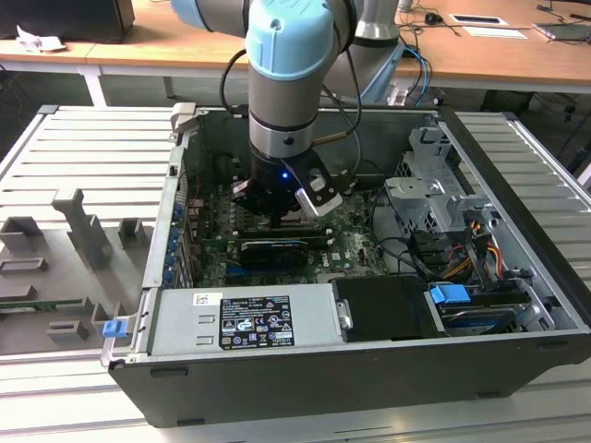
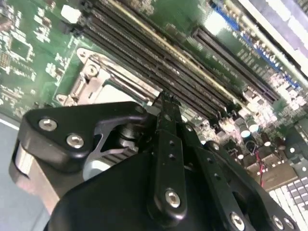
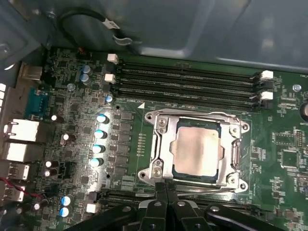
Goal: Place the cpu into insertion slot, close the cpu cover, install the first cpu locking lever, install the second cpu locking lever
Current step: 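Install the second cpu locking lever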
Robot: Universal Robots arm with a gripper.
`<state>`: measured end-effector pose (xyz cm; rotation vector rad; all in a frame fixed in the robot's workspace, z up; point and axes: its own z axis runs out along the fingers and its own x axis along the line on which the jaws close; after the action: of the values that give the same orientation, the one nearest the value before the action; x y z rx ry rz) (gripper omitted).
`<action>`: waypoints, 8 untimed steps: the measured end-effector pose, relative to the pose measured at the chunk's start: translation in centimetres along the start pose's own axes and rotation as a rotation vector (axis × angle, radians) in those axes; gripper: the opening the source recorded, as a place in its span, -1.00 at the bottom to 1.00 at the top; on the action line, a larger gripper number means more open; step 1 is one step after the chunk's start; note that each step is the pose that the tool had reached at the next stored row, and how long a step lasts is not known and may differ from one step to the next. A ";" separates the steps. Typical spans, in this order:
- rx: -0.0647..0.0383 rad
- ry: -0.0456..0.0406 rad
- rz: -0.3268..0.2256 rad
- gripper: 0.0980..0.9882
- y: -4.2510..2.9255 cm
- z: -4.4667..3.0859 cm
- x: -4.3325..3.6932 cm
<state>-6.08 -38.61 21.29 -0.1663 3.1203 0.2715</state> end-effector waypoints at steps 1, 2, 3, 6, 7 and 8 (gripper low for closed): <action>-0.011 -0.0012 0.000 -0.98 -0.17 0.05 0.32; -0.020 -0.0021 -0.001 -0.98 -0.29 0.08 0.57; -0.028 -0.0029 -0.001 -0.98 -0.36 0.12 0.79; -0.045 -0.0047 -0.002 -0.98 -0.44 0.44 1.34; -0.049 -0.0051 -0.002 -0.98 -0.48 0.63 1.37; -0.052 -0.0054 -0.002 -0.98 -0.52 0.82 1.38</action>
<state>-7.40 -39.13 20.37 -0.1689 3.1093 0.3522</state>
